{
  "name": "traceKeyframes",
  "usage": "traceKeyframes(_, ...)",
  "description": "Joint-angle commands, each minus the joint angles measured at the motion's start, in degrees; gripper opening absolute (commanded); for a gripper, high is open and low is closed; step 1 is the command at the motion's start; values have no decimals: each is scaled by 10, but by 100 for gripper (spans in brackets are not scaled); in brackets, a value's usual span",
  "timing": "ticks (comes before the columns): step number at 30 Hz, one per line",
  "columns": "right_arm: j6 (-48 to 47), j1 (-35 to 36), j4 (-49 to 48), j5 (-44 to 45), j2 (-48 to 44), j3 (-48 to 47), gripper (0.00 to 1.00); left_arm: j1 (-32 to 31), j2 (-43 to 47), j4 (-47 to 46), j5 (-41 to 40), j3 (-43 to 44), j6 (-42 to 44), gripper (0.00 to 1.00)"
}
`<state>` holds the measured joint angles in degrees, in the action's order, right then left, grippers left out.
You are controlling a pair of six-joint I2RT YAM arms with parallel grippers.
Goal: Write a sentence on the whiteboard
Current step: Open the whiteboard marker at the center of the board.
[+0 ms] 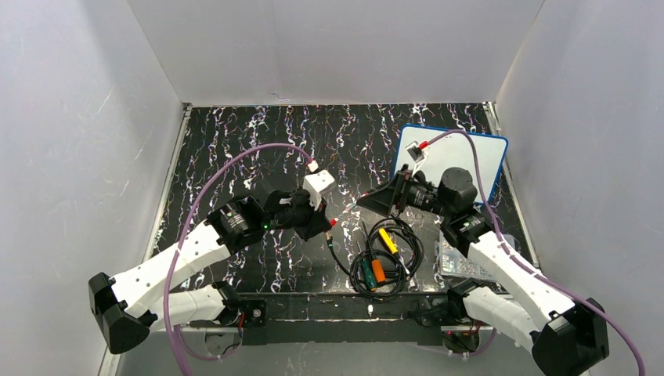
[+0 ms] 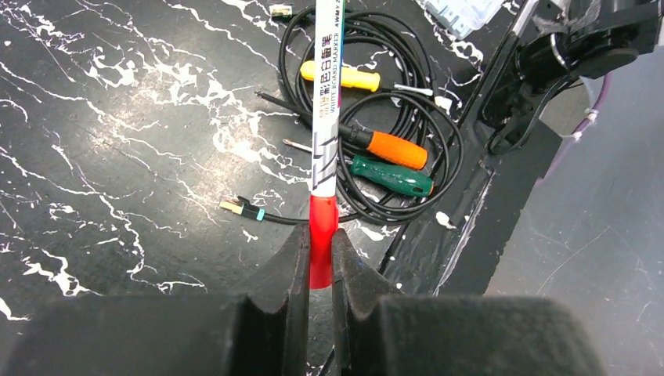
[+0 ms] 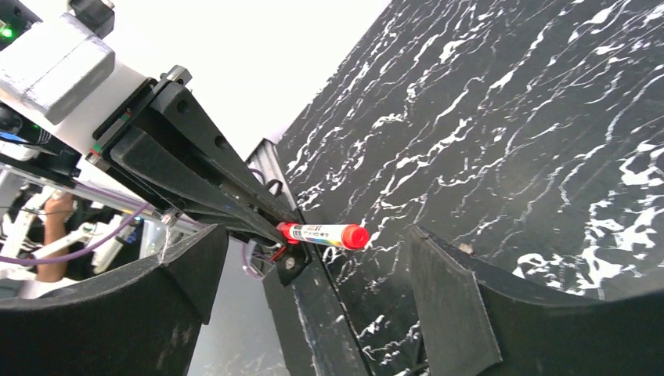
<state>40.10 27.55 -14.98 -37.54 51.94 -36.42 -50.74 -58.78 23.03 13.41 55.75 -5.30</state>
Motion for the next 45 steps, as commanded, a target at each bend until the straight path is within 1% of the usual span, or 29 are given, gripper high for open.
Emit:
traceKeyframes(1,70,42,-144,59,7,31,90,0,16,-16,8,9,-20,0)
traceKeyframes(4,80,67,-169,90,11,45,86,0,25,-23,5,6,-26,0)
traceKeyframes(7,102,80,-211,102,21,59,79,0,26,-25,12,3,-26,0)
traceKeyframes(10,107,91,-231,112,30,64,69,0,28,-28,24,0,-25,0)
traceKeyframes(14,108,100,-239,123,35,69,54,0,32,-32,30,1,-27,0)
traceKeyframes(18,110,103,-249,140,28,77,34,0,32,-30,31,2,-27,0)
traceKeyframes(21,112,104,-252,146,24,79,12,0,31,-32,14,2,-43,0)
traceKeyframes(22,112,104,-253,152,22,80,5,0,31,-32,-1,3,-56,9)
traceKeyframes(23,112,104,-255,158,18,81,1,0,31,-36,-18,2,-72,22)
traceKeyframes(25,112,104,-261,178,7,84,1,0,36,-55,-38,-5,-113,48)
traceKeyframes(26,113,104,-266,191,2,85,1,0,40,-68,-44,-10,-134,58)
traceKeyframes(28,114,104,-278,214,-9,86,1,0,50,-95,-53,-21,-187,70)
traceKeyframes(31,119,104,-307,239,-23,87,1,1,71,-146,-56,-42,-250,79)
traceKeyframes(34,122,104,-331,251,-29,83,1,3,90,-199,-50,-65,-312,84)
traceKeyframes(36,127,104,-343,253,-30,81,1,7,97,-245,-35,-77,-345,85)
traceKeyframes(39,141,104,-364,249,-30,81,1,14,105,-294,-15,-89,-383,81)
traceKeyframes(41,160,104,-384,246,-31,85,1,19,108,-313,-3,-91,-398,77)
traceKeyframes(45,187,104,-412,245,-40,85,1,32,104,-339,18,-97,-424,75)
